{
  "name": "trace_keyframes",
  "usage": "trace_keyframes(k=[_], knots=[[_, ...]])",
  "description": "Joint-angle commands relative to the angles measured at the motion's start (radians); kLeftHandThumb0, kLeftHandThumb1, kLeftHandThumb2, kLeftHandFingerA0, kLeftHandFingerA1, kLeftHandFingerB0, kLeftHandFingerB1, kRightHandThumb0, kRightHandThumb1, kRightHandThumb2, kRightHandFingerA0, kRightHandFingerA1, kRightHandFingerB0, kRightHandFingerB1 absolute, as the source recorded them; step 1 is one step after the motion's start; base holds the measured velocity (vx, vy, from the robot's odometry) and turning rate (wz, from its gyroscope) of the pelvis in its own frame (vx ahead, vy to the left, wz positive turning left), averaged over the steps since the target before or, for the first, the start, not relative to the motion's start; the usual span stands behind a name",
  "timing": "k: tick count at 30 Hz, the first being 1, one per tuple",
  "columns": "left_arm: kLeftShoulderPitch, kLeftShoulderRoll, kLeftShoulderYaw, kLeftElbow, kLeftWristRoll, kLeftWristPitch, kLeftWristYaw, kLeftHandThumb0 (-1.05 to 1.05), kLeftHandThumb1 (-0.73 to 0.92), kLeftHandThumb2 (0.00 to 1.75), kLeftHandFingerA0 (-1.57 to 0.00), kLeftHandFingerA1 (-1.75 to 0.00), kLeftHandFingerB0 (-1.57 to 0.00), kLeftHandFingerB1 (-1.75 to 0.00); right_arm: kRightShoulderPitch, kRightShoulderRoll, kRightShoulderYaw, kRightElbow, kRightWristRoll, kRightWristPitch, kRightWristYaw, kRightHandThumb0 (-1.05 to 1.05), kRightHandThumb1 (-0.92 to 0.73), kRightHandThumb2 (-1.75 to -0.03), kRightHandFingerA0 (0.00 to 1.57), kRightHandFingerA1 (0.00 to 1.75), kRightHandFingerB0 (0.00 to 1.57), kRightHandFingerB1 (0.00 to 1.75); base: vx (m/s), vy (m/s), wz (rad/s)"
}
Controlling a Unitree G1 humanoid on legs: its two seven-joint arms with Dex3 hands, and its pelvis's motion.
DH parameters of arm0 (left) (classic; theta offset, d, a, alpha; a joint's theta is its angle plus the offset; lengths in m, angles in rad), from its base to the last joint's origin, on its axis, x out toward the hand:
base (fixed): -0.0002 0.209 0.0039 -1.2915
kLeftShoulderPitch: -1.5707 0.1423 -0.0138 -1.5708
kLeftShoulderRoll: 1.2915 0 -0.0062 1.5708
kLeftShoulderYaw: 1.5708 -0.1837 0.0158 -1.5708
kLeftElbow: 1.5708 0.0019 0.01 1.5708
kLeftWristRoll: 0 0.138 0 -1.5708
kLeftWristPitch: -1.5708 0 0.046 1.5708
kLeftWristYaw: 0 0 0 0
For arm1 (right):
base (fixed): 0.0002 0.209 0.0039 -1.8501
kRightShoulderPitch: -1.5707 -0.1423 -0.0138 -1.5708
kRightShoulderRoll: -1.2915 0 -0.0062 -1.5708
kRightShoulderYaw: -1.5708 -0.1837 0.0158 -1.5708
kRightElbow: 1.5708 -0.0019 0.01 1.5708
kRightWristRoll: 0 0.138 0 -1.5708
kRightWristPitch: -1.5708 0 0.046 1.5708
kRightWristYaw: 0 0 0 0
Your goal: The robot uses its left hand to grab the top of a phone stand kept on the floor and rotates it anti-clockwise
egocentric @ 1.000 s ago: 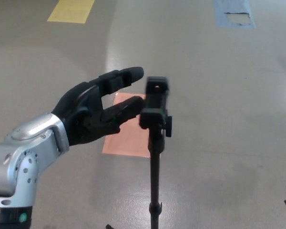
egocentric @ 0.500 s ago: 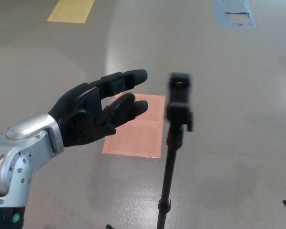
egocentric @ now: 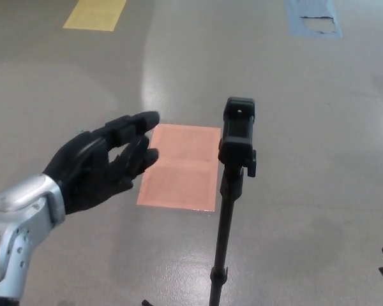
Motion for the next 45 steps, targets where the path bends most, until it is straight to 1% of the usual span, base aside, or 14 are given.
trace_keyframes(k=[1, 6, 8, 9, 10, 11, 17, 18, 23, 24, 32, 39, 40, 45], knots=[[0.175, 0.143, -0.086, 0.362, 0.368, -0.607, 0.213, -0.79, 0.50, 0.86, -0.07, -0.20, 0.00, -0.09, 0.060, 0.003, -0.006, 0.008, 0.002, 0.005, -0.002, -0.68, -0.65, -0.94, 0.27, 0.48, 0.03, 0.28, 0.00, 0.000, 0.00], [0.215, 0.127, -0.067, 0.499, 0.343, -0.653, 0.243, -0.61, 0.40, 0.78, 0.00, -0.25, 0.00, -0.15, 0.102, 0.005, -0.002, 0.009, -0.001, -0.021, -0.012, -0.68, -0.64, -0.94, 0.27, 0.48, 0.02, 0.27, 0.00, 0.000, 0.00], [0.229, 0.121, -0.078, 0.575, 0.369, -0.704, 0.312, -0.43, 0.43, 0.56, -0.07, -0.27, 0.00, -0.16, 0.117, 0.009, -0.009, 0.009, 0.004, -0.025, -0.030, -0.66, -0.65, -0.94, 0.28, 0.49, 0.02, 0.26, 0.00, 0.000, 0.00], [0.249, 0.118, -0.105, 0.630, 0.423, -0.752, 0.429, -0.18, 0.37, 0.86, -0.01, -0.47, -0.01, -0.51, 0.136, 0.014, -0.017, 0.007, 0.011, -0.032, -0.058, -0.59, -0.79, -0.63, 0.33, 0.35, 0.02, 0.25, 0.00, 0.000, 0.00], [0.254, 0.118, -0.113, 0.645, 0.438, -0.766, 0.461, -0.18, 0.37, 0.86, -0.01, -0.47, -0.01, -0.51, 0.140, 0.015, -0.020, 0.007, 0.012, -0.034, -0.065, -0.59, -0.79, -0.63, 0.33, 0.35, 0.02, 0.25, 0.00, 0.000, 0.00], [0.262, 0.122, -0.136, 0.673, 0.470, -0.775, 0.522, -0.14, 0.49, 0.55, -0.28, -0.34, -0.03, -0.25, 0.149, 0.016, -0.022, 0.007, 0.015, -0.038, -0.071, -0.64, -0.66, -0.91, 0.27, 0.48, 0.00, 0.16, 0.00, 0.000, 0.00], [0.237, 0.161, -0.232, 0.842, 0.555, -0.755, 0.675, -0.12, 0.51, 0.61, -0.19, -0.35, -0.07, -0.17, 0.172, 0.024, -0.034, 0.008, 0.023, -0.040, -0.111, -0.57, -0.61, -0.86, 0.31, 0.49, 0.00, 0.13, 0.00, 0.000, 0.00], [0.227, 0.169, -0.243, 0.870, 0.558, -0.745, 0.679, -0.12, 0.52, 0.61, -0.19, -0.34, -0.07, -0.17, 0.172, 0.026, -0.037, 0.007, 0.025, -0.042, -0.115, -0.48, -0.77, -0.63, 0.36, 0.36, 0.00, 0.15, 0.00, 0.000, 0.00], [0.202, 0.180, -0.267, 0.969, 0.544, -0.747, 0.660, -0.10, 0.53, 0.60, -0.20, -0.34, -0.10, -0.18, 0.176, 0.030, -0.040, 0.003, 0.028, -0.047, -0.128, -0.45, -0.77, -0.63, 0.38, 0.36, 0.00, 0.16, 0.00, 0.000, 0.00], [0.202, 0.182, -0.271, 0.983, 0.543, -0.745, 0.657, -0.09, 0.53, 0.61, -0.16, -0.33, -0.10, -0.26, 0.179, 0.030, -0.039, 0.001, 0.026, -0.052, -0.136, -0.54, -0.63, -0.87, 0.35, 0.50, 0.00, 0.16, 0.00, 0.000, 0.00], [0.182, 0.187, -0.257, 1.079, 0.475, -0.781, 0.588, -0.11, 0.56, 0.57, -0.31, -0.33, -0.11, -0.28, 0.189, 0.039, -0.053, -0.006, 0.034, -0.077, -0.157, -0.50, -0.64, -0.88, 0.39, 0.51, 0.00, 0.20, 0.00, 0.000, 0.00], [0.189, 0.176, -0.255, 1.122, 0.454, -0.813, 0.568, -0.10, 0.53, 0.57, -0.23, -0.32, -0.10, -0.27, 0.218, 0.044, -0.067, -0.003, 0.041, -0.086, -0.160, -0.49, -0.64, -0.88, 0.38, 0.51, 0.00, 0.21, 0.00, 0.000, 0.00], [0.191, 0.175, -0.265, 1.126, 0.463, -0.815, 0.577, -0.15, 0.53, 0.57, -0.24, -0.33, -0.10, -0.29, 0.226, 0.043, -0.066, -0.005, 0.037, -0.093, -0.166, -0.42, -0.78, -0.62, 0.48, 0.38, 0.02, 0.23, 0.00, 0.000, 0.00], [0.195, 0.166, -0.268, 1.145, 0.462, -0.840, 0.585, -0.15, 0.52, 0.57, -0.24, -0.33, -0.12, -0.28, 0.241, 0.043, -0.061, -0.008, 0.020, -0.104, -0.197, -0.38, -0.80, -0.65, 0.53, 0.40, 0.04, 0.24, 0.00, 0.000, 0.00]])
